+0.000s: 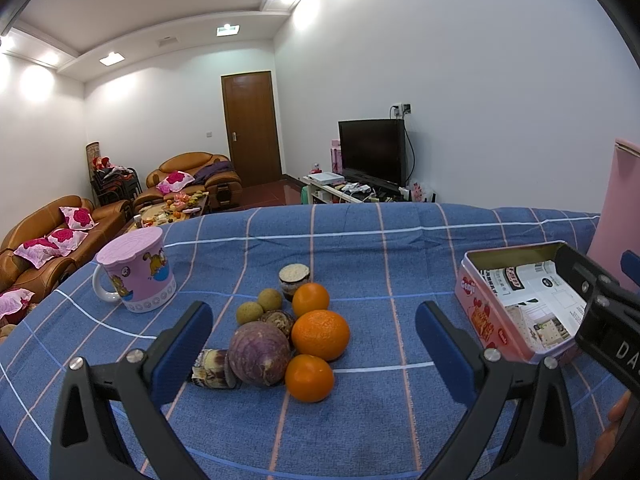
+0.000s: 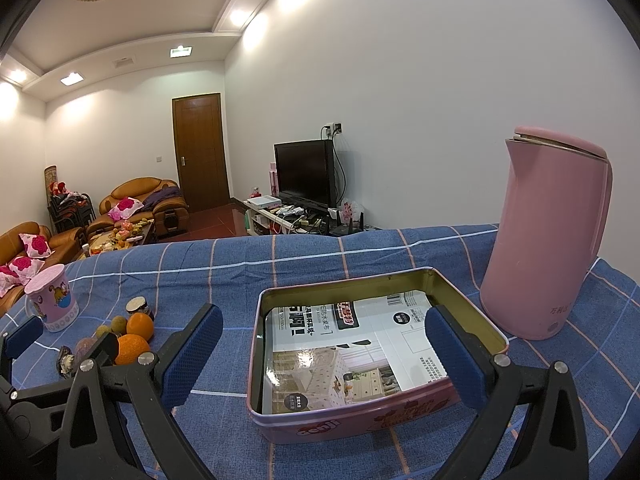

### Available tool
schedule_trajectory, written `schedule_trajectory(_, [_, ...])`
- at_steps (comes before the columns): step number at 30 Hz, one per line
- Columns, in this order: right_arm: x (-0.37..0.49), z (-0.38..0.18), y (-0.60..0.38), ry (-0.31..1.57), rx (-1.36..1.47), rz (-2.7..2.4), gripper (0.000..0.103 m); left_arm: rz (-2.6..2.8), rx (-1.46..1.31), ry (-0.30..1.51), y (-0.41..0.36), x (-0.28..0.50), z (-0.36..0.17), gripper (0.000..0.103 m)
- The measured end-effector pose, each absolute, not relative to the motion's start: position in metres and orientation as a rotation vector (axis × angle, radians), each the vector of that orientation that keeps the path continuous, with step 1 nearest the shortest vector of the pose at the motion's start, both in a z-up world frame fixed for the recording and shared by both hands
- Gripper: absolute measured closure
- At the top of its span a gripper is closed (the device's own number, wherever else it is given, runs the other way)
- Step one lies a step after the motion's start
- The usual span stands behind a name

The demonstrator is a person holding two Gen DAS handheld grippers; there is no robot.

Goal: Organize fruits

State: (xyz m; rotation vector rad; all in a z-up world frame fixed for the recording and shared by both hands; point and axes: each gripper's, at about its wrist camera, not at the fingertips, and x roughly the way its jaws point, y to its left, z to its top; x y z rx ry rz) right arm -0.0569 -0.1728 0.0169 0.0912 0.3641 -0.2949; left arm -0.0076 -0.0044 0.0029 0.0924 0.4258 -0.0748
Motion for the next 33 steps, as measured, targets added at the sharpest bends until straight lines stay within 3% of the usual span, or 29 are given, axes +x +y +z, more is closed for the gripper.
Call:
schedule_trajectory(24, [-0.057, 0.017, -0.169, 0.366, 0.085, -0.266, 0.001, -0.070, 0.105, 0.454, -0.002, -0.001, -0.003, 0.000])
schedule_trajectory(29, [-0.060, 0.018, -0.163, 0.353, 0.082, -0.211, 0.002, -0.032, 0.106, 0.453, 0.034, 0.008, 0.006, 0.000])
schedule_trajectory(31, [-0.060, 0.018, -0.159, 0.353, 0.080, -0.174, 0.008, 0.014, 0.096, 0.462, 0.056, 0.014, 0.006, 0.000])
schedule_trajectory(33, [-0.057, 0.015, -0.150, 0.375, 0.064, -0.119, 0.031, 0.051, 0.075, 0.479, 0.084, 0.019, 0.005, 0.000])
